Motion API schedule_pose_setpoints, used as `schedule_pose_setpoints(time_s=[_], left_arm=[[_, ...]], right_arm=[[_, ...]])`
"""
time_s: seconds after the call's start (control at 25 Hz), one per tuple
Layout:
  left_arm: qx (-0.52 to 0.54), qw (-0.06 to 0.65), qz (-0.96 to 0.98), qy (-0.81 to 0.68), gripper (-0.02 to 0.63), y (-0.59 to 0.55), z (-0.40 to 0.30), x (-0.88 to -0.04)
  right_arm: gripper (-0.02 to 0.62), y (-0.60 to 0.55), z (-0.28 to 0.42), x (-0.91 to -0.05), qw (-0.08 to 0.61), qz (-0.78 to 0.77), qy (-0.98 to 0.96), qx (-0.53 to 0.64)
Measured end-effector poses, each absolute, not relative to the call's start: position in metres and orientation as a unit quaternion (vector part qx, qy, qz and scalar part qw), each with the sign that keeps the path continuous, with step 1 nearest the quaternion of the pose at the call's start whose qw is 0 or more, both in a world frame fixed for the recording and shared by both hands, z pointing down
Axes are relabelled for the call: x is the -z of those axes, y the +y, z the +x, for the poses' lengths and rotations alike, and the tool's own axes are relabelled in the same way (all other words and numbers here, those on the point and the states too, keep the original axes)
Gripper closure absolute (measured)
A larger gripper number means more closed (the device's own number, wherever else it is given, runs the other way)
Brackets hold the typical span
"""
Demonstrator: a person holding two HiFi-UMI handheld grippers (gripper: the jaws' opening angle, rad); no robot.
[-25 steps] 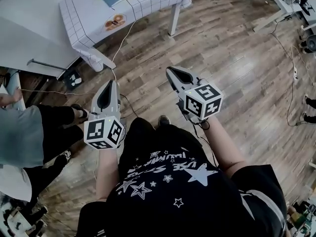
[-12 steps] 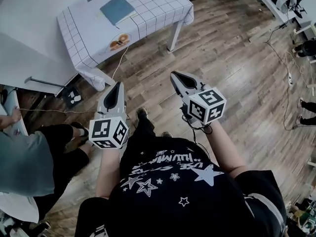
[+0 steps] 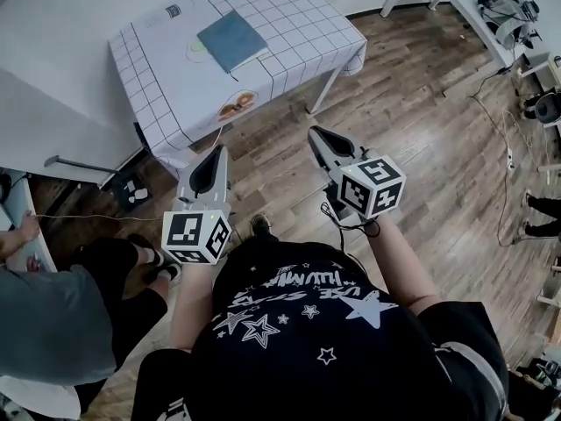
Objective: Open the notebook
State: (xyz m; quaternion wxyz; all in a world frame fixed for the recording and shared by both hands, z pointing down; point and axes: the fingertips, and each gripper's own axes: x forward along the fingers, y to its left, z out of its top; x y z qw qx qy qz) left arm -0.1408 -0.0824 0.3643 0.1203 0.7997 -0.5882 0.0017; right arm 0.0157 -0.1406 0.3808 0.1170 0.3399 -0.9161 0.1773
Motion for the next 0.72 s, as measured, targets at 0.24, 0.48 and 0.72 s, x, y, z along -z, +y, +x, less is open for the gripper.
schedule_pose_setpoints(time_s=[0.24, 0.48, 0.72], left_arm=[[0.0, 0.13, 0.795, -0.592, 0.597, -0.11, -0.179, -0.372], [-0.006, 0.142, 0.79, -0.596, 0.597, -0.141, -0.188, -0.386], [-0.038, 0.127, 0.783, -0.608, 0.597, -0.18, -0.184, -0.394]], right_arm=[[0.578, -0.174, -0.002, -0.383, 0.12, 0.356, -0.91, -0.175], [0.578, -0.211, 0.012, -0.388, 0.112, 0.385, -0.898, -0.183], [0.578, -0.266, 0.001, -0.405, 0.116, 0.362, -0.905, -0.191]])
